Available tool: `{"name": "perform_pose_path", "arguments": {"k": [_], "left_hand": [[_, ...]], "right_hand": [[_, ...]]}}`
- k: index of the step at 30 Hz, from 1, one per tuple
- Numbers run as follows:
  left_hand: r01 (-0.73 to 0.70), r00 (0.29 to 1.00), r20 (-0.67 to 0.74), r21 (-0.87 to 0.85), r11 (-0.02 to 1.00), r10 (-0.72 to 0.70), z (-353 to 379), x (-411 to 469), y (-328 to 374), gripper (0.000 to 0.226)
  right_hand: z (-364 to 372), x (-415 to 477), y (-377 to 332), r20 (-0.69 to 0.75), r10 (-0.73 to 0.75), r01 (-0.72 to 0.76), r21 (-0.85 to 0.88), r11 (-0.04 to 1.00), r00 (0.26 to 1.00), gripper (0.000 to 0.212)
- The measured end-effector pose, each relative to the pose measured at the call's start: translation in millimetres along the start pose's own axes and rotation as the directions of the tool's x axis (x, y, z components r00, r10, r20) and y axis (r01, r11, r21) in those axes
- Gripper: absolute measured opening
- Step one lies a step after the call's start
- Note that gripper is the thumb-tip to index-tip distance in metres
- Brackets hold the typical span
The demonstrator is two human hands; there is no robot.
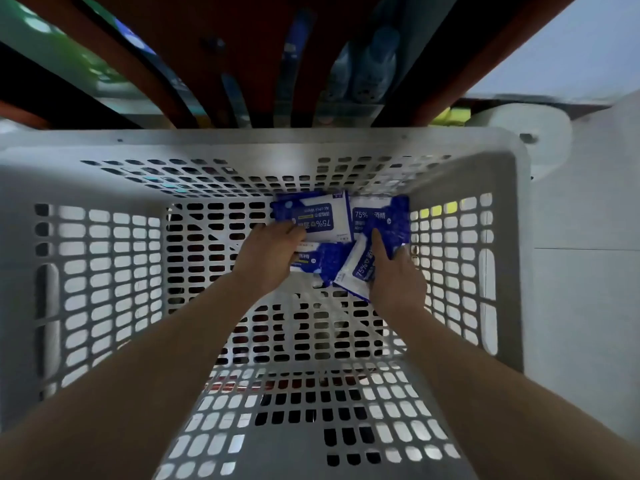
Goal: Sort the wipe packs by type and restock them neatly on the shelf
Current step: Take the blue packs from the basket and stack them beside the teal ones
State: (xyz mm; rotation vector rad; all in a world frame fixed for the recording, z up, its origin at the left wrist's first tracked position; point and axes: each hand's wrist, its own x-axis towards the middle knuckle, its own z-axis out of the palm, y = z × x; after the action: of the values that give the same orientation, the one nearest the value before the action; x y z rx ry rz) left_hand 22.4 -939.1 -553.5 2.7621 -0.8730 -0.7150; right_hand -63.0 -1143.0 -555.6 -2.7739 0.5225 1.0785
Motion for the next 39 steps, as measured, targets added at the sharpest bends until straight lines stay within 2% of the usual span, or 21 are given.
{"name": "perform_pose_path", "arguments": {"k": [3,4,7,12,13,15,19,20,21,23,24,26,28,30,32,35,39], "left_hand": [[-0.145,0.983,-0.082,0.178,0.973,0.162,-17,8,1,0.044],[-0.187,0.974,-0.081,0.233,0.954,0.211,-23,12,3,0.042],[-0.294,0.949,0.01,0.392,0.872,0.316,-29,24,14,0.031],[-0.531,0.841,0.216,0.507,0.679,0.496,-23,47,21,0.015],[-0.559,0.822,0.272,0.557,0.614,0.5,-20,53,18,0.017],[-0.612,0.787,0.341,0.534,0.583,0.514,-24,56,16,0.018],[-0.508,0.861,0.326,0.574,0.642,0.39,-32,45,10,0.019],[-0.459,0.888,0.284,0.556,0.693,0.36,-26,39,4,0.024],[-0.38,0.921,0.283,0.506,0.774,0.267,-21,33,-4,0.03],[-0.182,0.959,0.262,0.292,0.939,0.104,-26,19,-20,0.037],[-0.066,0.965,0.259,0.117,0.991,0.034,-29,11,-29,0.036],[0.111,0.948,0.312,-0.118,0.987,-0.069,-23,-7,-52,0.032],[0.111,0.937,0.341,-0.105,0.988,-0.068,-18,-25,-64,0.028],[0.057,0.924,0.377,0.023,0.998,-0.061,-9,-38,-69,0.026],[0.019,0.937,0.344,0.115,0.993,-0.057,-7,-46,-64,0.031],[-0.161,0.953,0.28,0.137,0.977,0.118,-7,-43,-51,0.033],[-0.167,0.93,0.343,0.069,0.984,0.134,-3,-24,-39,0.031]], "right_hand": [[4,-1,-3,-0.233,-0.161,0.14,-0.104,0.985,0.959,0.085],[4,1,-4,-0.257,-0.22,0.198,-0.11,0.974,0.941,0.083],[-1,7,-10,-0.145,-0.314,0.292,-0.155,0.944,0.938,0.069],[1,-3,-11,-0.187,-0.195,0.154,-0.213,0.965,0.963,0.045],[4,-5,-9,-0.155,-0.188,0.153,-0.215,0.965,0.97,0.038],[12,-8,-4,-0.081,-0.185,0.164,-0.208,0.964,0.979,0.031],[21,-15,3,-0.012,-0.17,0.164,-0.198,0.966,0.985,0.039],[21,-16,3,0.003,-0.168,0.165,-0.202,0.965,0.986,0.041],[21,-16,3,0.013,-0.164,0.163,-0.212,0.964,0.986,0.041],[21,-15,1,0.019,-0.147,0.147,-0.218,0.965,0.989,0.04],[21,-16,1,0.017,-0.136,0.136,-0.218,0.967,0.991,0.039],[24,-16,1,0.019,-0.129,0.13,-0.238,0.962,0.991,0.039],[24,-16,1,0.032,-0.132,0.136,-0.27,0.953,0.991,0.038],[25,-17,2,0.074,-0.141,0.157,-0.283,0.946,0.987,0.033],[27,-20,2,0.071,-0.162,0.176,-0.285,0.942,0.984,0.033],[29,-22,0,0.008,-0.15,0.148,-0.22,0.964,0.989,0.047],[30,-17,0,-0.012,-0.108,0.104,-0.193,0.976,0.994,0.047]]}}
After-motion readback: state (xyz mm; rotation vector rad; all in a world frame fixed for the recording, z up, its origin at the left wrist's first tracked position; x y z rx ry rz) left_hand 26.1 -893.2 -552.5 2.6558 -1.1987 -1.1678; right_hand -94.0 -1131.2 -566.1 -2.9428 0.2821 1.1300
